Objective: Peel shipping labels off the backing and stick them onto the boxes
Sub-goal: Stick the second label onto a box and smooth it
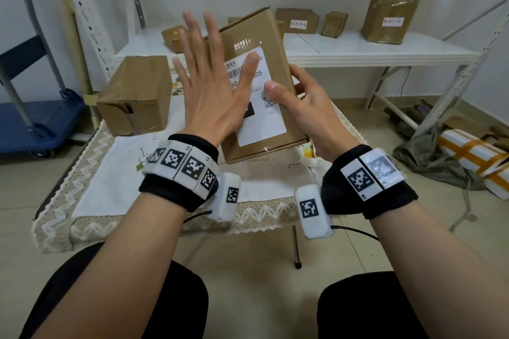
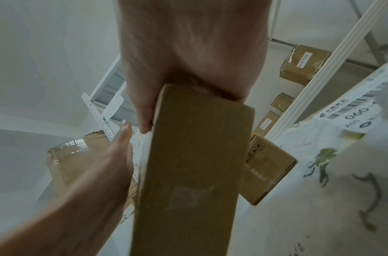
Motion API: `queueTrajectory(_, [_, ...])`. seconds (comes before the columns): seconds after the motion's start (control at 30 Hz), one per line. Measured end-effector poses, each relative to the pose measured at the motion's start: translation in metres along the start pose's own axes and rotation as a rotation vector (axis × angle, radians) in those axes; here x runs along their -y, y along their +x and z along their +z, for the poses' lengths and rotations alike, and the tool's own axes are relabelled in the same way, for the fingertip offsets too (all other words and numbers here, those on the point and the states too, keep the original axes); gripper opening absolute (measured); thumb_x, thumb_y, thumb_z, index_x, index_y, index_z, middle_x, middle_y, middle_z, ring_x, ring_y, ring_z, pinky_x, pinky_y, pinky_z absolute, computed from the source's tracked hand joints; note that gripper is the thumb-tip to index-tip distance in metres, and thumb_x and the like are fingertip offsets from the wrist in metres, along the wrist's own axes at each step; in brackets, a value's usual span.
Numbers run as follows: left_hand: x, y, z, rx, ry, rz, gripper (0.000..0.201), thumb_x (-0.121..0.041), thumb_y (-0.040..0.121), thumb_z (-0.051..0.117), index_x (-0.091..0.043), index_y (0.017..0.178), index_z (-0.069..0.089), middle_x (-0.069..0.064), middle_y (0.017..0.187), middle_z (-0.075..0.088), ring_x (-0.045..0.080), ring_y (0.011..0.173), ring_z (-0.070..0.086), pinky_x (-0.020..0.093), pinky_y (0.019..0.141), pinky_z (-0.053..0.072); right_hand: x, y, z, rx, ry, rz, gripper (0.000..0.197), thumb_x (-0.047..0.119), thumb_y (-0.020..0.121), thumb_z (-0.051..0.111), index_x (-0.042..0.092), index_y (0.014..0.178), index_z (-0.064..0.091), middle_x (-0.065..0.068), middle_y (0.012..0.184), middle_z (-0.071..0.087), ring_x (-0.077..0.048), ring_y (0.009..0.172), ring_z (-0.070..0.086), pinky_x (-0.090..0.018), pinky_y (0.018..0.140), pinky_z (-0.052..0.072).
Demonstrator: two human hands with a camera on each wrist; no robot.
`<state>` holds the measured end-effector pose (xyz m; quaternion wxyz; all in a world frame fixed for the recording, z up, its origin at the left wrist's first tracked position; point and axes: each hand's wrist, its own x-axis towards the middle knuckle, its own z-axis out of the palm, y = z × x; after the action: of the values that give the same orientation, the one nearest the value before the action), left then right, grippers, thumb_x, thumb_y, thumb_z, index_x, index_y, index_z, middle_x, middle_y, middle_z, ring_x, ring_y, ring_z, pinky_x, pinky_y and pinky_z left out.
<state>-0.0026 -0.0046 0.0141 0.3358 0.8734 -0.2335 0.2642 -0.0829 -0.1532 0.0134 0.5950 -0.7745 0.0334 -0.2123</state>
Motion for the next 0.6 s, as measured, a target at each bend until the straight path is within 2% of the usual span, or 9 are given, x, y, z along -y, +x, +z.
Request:
queueTrajectory(0.07, [-0.006,-0.003,0.003,-0.028,0.012,0.038,0.088,-0.068,0.100,0.023,-0.014,0.162,-0.008,0.016,0.169,-0.018,0.034,0.156,-0.017,0.057,0.121,-0.012,0.001,-0.001,0.001,0.040,0.008,-0.012,0.043,0.039,0.094,0.073,0.032,0.134,0.059,0.011,0.106,0.067,-0.011,0.103,0.070,-0.029,0.087,0.058])
queueTrajectory(0.2, [-0.003,-0.002,0.001,-0.082,0.021,0.026,0.086,-0.065,0.102,0.025,-0.012,0.163,-0.005,0.018,0.169,-0.014,0.035,0.156,-0.015,0.061,0.123,-0.010,0.001,-0.003,0.001,0.080,-0.003,-0.023,0.051,0.035,0.095,0.072,0.024,0.142,0.056,0.011,0.105,0.064,-0.008,0.097,0.068,-0.020,0.076,0.055])
queueTrajectory(0.33, [-0.004,-0.001,-0.002,-0.120,0.049,0.032,0.086,-0.065,0.102,0.024,-0.010,0.163,-0.002,0.019,0.170,-0.011,0.037,0.156,-0.013,0.062,0.123,-0.007,0.004,-0.004,0.001,0.095,-0.018,-0.036,0.056,0.039,0.090,0.073,0.025,0.142,0.055,0.010,0.105,0.064,-0.007,0.094,0.069,-0.018,0.074,0.055])
queueTrajectory(0.47, [-0.001,0.000,-0.003,-0.142,0.022,-0.005,0.085,-0.064,0.103,0.024,-0.011,0.163,-0.002,0.019,0.169,-0.012,0.037,0.156,-0.013,0.064,0.123,-0.006,0.005,-0.003,-0.004,0.105,-0.018,-0.034,0.057,0.034,0.093,0.073,0.025,0.145,0.052,0.009,0.109,0.062,-0.014,0.101,0.071,-0.021,0.078,0.057])
queueTrajectory(0.6, [0.003,0.002,-0.006,-0.134,-0.030,-0.054,0.086,-0.064,0.102,0.024,-0.011,0.162,-0.006,0.020,0.169,-0.016,0.037,0.156,-0.015,0.064,0.122,-0.009,0.002,0.000,-0.009,0.077,0.003,-0.031,0.057,0.033,0.093,0.074,0.026,0.146,0.052,0.009,0.107,0.062,-0.010,0.097,0.067,-0.015,0.071,0.053])
